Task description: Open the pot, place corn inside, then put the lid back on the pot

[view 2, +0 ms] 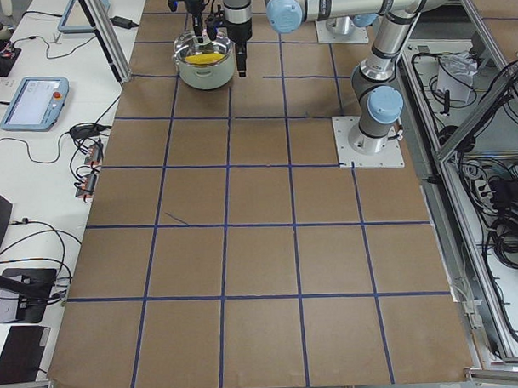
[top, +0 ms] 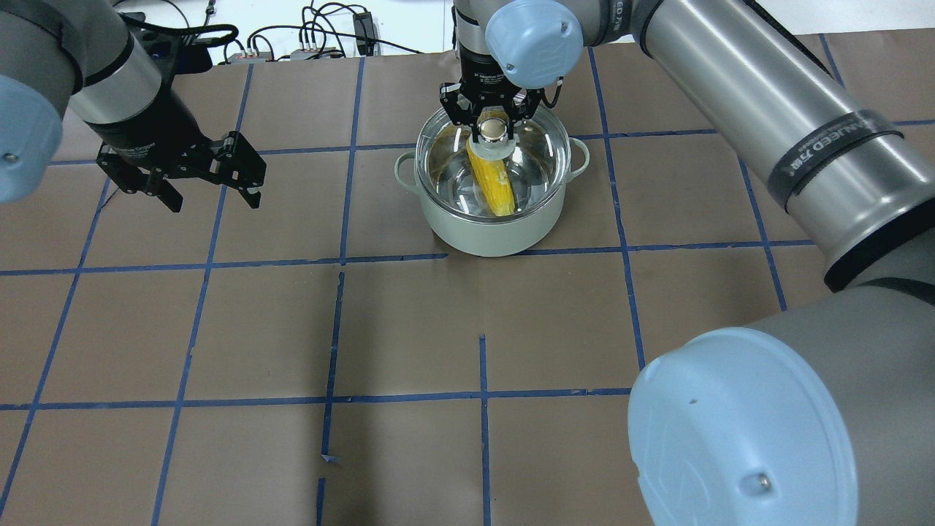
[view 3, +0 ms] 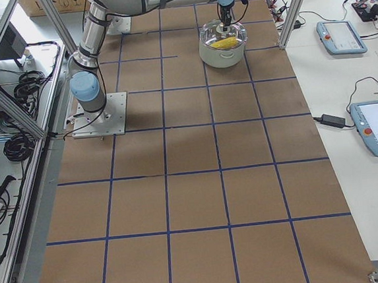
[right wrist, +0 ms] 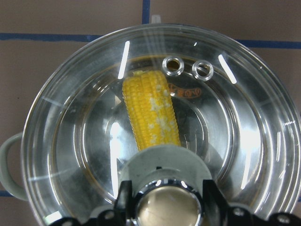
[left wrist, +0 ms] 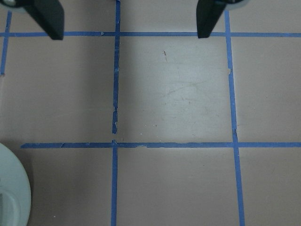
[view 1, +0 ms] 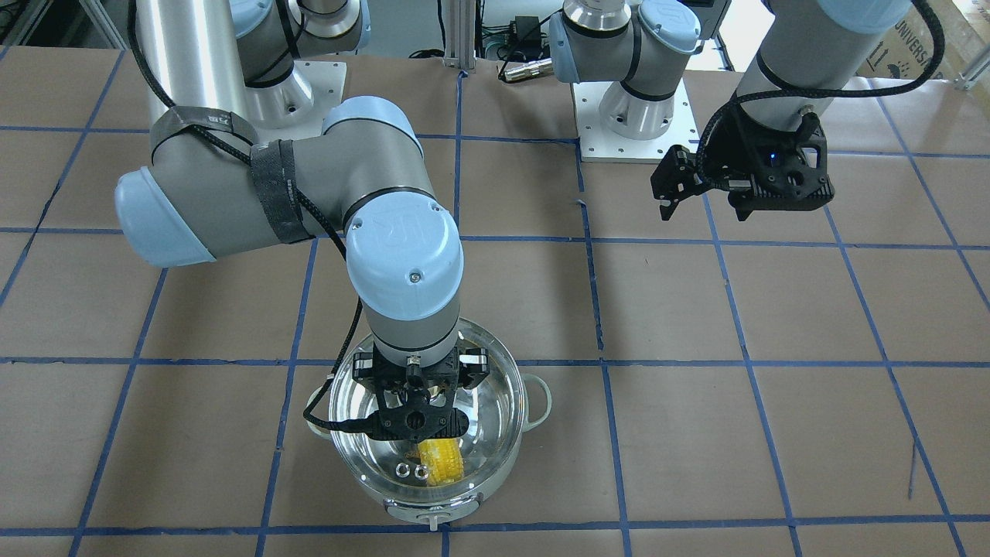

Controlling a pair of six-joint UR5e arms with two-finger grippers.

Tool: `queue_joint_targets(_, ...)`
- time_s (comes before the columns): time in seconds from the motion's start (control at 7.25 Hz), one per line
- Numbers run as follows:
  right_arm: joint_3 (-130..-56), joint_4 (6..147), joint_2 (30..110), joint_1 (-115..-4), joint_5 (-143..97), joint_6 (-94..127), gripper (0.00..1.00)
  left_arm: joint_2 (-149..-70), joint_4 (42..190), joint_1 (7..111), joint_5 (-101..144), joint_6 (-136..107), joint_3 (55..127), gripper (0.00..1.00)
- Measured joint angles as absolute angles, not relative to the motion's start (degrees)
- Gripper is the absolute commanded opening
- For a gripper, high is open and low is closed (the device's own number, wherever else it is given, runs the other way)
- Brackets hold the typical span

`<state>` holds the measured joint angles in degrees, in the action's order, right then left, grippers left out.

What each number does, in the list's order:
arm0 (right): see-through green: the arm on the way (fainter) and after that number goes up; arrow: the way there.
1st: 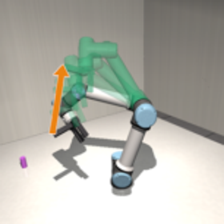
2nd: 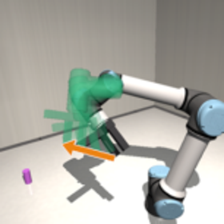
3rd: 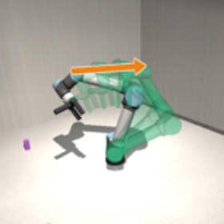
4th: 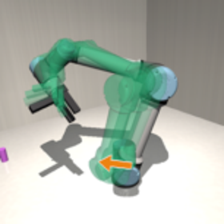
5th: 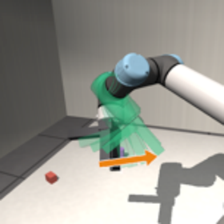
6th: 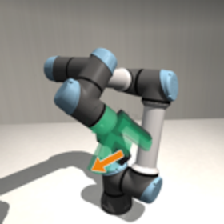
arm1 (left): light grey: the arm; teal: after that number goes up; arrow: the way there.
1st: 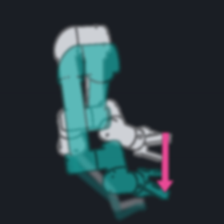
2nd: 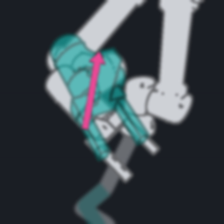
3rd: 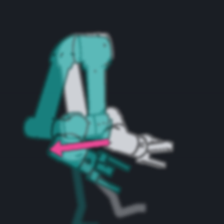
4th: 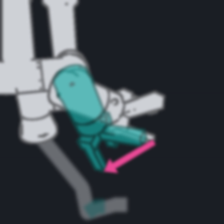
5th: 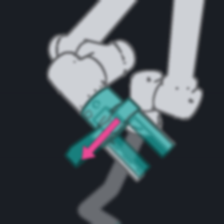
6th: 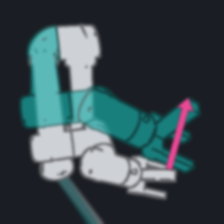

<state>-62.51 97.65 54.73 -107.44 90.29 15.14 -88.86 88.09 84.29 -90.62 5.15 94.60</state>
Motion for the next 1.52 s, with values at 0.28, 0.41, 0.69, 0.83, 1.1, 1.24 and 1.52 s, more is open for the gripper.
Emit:
queue_joint_targets(0.28, -62.5, 97.7, 54.6, -107.5, 90.3, 15.1, 0.89, -88.9, 88.0, 84.3, -90.6, 5.3, 94.7, 1.00)
queue_joint_targets(0.41, -62.3, 97.8, 54.6, -107.4, 90.3, 15.0, 0.89, -88.9, 88.0, 84.3, -90.6, 5.4, 94.7, 1.00)
queue_joint_targets(0.69, -60.8, 98.3, 54.7, -105.1, 89.9, 11.3, 0.82, -89.1, 87.9, 84.2, -90.6, 5.6, 94.6, 1.00)
queue_joint_targets(0.83, -59.7, 98.3, 54.7, -102.8, 89.2, 8.9, 0.84, -89.1, 87.9, 84.2, -90.6, 5.7, 94.6, 1.00)
queue_joint_targets(1.1, -58.9, 95.9, 56.4, -96.4, 88.6, 1.3, 1.00, -89.2, 87.9, 84.2, -90.6, 5.7, 94.7, 1.00)
queue_joint_targets(1.24, -59.6, 92.8, 58.7, -93.2, 88.6, -3.4, 1.00, -89.2, 87.9, 84.2, -90.6, 5.7, 94.7, 1.00)
queue_joint_targets(1.52, -63.9, 83.2, 66.2, -89.1, 89.0, -9.5, 1.00, -89.0, 87.9, 84.2, -90.7, 5.7, 94.7, 1.00)
